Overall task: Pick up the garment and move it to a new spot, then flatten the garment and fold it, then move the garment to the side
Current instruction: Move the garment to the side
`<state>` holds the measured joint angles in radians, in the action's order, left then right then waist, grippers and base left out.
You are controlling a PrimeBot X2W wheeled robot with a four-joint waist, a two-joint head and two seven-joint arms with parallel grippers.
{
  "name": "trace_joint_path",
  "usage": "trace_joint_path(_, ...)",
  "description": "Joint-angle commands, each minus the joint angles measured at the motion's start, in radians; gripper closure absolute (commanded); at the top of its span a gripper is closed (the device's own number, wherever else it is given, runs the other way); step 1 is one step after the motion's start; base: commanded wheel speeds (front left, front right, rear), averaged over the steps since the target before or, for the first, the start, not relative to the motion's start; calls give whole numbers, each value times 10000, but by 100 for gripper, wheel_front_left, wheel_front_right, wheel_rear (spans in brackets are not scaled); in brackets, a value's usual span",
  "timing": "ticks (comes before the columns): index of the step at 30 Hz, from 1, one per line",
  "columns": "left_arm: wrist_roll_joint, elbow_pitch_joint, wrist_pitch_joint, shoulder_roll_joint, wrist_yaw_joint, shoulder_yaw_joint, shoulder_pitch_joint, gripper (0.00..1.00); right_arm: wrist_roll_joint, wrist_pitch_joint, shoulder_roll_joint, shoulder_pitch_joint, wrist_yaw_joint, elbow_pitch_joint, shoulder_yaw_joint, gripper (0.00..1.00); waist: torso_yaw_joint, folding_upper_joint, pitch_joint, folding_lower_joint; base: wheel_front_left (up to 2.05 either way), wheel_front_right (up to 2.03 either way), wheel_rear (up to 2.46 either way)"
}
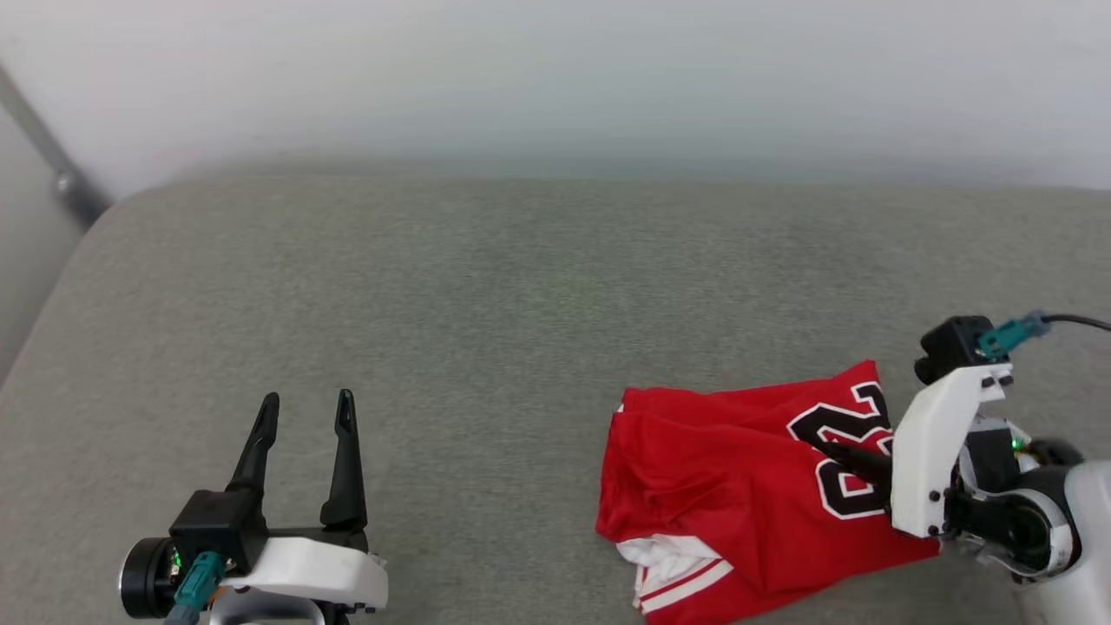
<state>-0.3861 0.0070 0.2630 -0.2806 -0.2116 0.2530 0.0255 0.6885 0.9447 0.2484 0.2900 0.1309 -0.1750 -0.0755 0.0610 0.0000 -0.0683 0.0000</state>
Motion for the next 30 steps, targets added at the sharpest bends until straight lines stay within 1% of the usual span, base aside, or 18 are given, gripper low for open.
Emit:
trace_joint_path(1, 76, 11, 19, -8, 44, 6, -103, 0, -375, -72, 421, 153, -4, 280, -330, 100, -504, 0, 22, 0, 0, 0, 0)
trace_joint_path(2, 91, 4, 19, -8, 78, -8, -119, 0, -586, -91, 692, 242, -6, 487, -637, 100, -702, 0, 5, 0, 0, 0, 0)
trace_joint_path(4, 139, -27, 19, -18, 107, -75, -116, 0, -891, -98, 1034, 435, -4, 759, -1124, 100, -1176, 0, -46, 0, 0, 0, 0)
trace_joint_path(7, 229, -137, 19, -2, 169, -105, 45, 0, -1132, -113, 1527, 767, -4, 939, -1391, 100, -1919, 0, -282, 0, 0, 0, 0)
trace_joint_path(10, 347, -242, 19, -40, 228, -65, 333, 0, -1373, -292, 1848, 1144, -4, 961, -1487, 100, -2673, 0, -722, 0, 0, 0, 0)
trace_joint_path(11, 414, -311, 19, -95, 208, -84, 432, 0, -1432, -396, 1936, 1342, -4, 981, -1514, 100, -2974, 0, -966, 0, 0, 0, 0)
trace_joint_path(12, 630, -553, -106, -270, 229, -49, 929, 0, -1496, -783, 2209, 1851, -4, 783, -1367, 100, -3696, 0, -1787, 0, 0, 0, 0)
trace_joint_path(15, 915, -919, -377, -533, 300, 26, 1636, 0, -1528, -1330, 2481, 2375, -4, 354, -1089, 100, -4263, 0, -2815, 0, 0, 0, 0)
trace_joint_path(17, 1161, -1191, -619, -673, 354, 125, 2176, 0, -1552, -1802, 2617, 2731, -4, -110, -852, 100, -4509, 0, -3478, 0, 0, 0, 0)
trace_joint_path(20, 1520, -1651, -1043, -919, 455, 264, 3006, 0, -1693, -2541, 2861, 3283, -6, -983, -385, 100, -4698, 0, -4392, 0, 0, 0, 0)
trace_joint_path(25, 2048, -2449, -1832, -1230, 685, 574, 4072, 0, -2067, -3961, 3073, 4226, -6, -2607, 434, 100, -4743, 0, -5568, 0, 0, 0, 0)
trace_joint_path(28, 2270, -2908, -2232, -1353, 742, 721, 4462, 0, -2266, -4957, 3040, 4802, -4, -3481, 822, 100, -4696, 0, -6053, 0, 0, 0, 0)
trace_joint_path(30, 2380, -3178, -2470, -1425, 770, 775, 4630, 0, -2413, -5635, 2898, 5131, -6, -4041, 1005, 100, -4691, 0, -6318, 0, 0, 0, 0)
